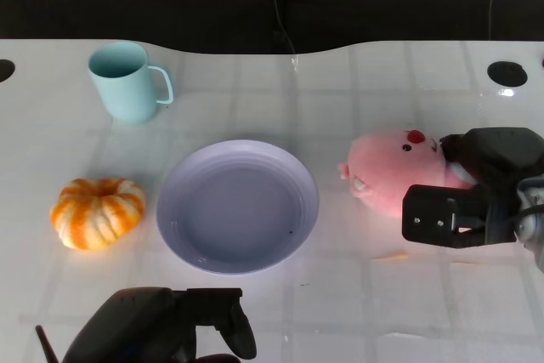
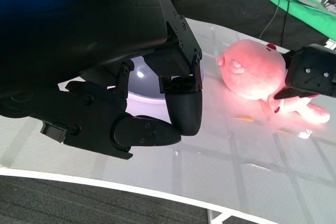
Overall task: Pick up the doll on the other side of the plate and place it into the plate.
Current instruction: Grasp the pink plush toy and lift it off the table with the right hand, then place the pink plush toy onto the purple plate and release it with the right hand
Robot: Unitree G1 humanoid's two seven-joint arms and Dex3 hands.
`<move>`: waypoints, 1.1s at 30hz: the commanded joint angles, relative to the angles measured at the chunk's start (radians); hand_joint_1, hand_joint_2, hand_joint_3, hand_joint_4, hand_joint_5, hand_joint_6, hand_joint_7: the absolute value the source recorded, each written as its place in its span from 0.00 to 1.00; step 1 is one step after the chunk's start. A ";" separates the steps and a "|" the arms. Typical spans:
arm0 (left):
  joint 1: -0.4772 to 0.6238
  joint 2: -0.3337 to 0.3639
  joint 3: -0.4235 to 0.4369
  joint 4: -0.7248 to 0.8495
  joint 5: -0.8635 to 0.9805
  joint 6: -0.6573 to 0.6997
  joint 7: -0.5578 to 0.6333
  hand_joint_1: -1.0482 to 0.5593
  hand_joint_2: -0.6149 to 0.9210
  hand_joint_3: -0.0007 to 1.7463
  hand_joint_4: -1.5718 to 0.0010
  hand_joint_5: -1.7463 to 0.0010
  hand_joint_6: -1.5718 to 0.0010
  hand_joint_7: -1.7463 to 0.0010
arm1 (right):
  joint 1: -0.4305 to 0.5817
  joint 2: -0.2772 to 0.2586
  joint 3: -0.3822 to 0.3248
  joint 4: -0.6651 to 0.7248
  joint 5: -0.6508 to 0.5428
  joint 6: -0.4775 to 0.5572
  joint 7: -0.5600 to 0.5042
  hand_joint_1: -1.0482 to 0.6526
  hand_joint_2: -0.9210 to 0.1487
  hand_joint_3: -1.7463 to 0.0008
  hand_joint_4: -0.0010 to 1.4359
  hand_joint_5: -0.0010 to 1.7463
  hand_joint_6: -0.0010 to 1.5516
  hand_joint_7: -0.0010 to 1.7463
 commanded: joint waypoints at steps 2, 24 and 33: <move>-0.006 0.010 0.002 0.000 0.002 -0.001 -0.007 0.46 1.00 0.20 0.57 0.07 0.57 0.32 | 0.047 0.001 -0.032 -0.010 0.040 -0.008 -0.074 0.47 0.01 0.89 0.58 0.74 0.62 0.37; -0.040 0.002 -0.009 0.058 0.011 -0.011 0.005 0.46 1.00 0.19 0.58 0.07 0.57 0.33 | 0.054 -0.012 -0.203 -0.449 0.167 -0.037 -0.075 0.49 0.59 0.21 0.66 1.00 0.49 1.00; -0.041 -0.005 -0.020 0.074 0.032 -0.026 0.025 0.47 1.00 0.19 0.56 0.10 0.56 0.35 | 0.014 0.081 -0.165 -0.505 0.151 -0.038 -0.006 0.49 0.57 0.24 0.67 1.00 0.48 1.00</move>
